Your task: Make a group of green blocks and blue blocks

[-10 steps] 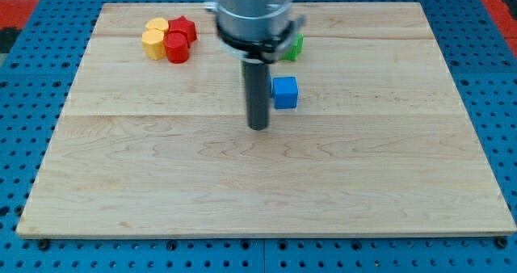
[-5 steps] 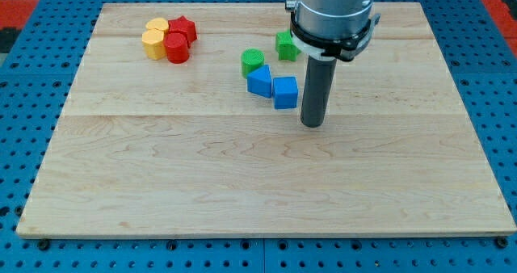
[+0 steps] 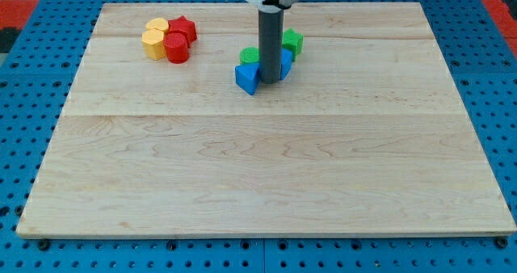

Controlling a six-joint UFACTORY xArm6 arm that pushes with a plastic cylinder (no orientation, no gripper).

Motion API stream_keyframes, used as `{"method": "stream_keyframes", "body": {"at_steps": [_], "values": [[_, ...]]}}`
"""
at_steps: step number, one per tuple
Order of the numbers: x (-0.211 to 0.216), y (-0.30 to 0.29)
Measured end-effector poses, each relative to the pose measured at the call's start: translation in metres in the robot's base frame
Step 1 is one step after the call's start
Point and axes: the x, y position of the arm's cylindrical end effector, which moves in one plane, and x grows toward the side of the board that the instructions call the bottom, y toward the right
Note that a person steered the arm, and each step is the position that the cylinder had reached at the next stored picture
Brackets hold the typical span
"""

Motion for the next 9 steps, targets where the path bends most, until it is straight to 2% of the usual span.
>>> {"method": "stream_keyframes", "body": {"at_steps": [1, 2, 3, 5, 6, 7, 8, 9], "values": [[0.038, -0.083], [-0.002, -0.071], [-0.016, -0.037], [-0.056, -0.035], [-0.06, -0.044], [-0.087, -0.106], [-0.118, -0.044], [-0.11, -0.026]]}}
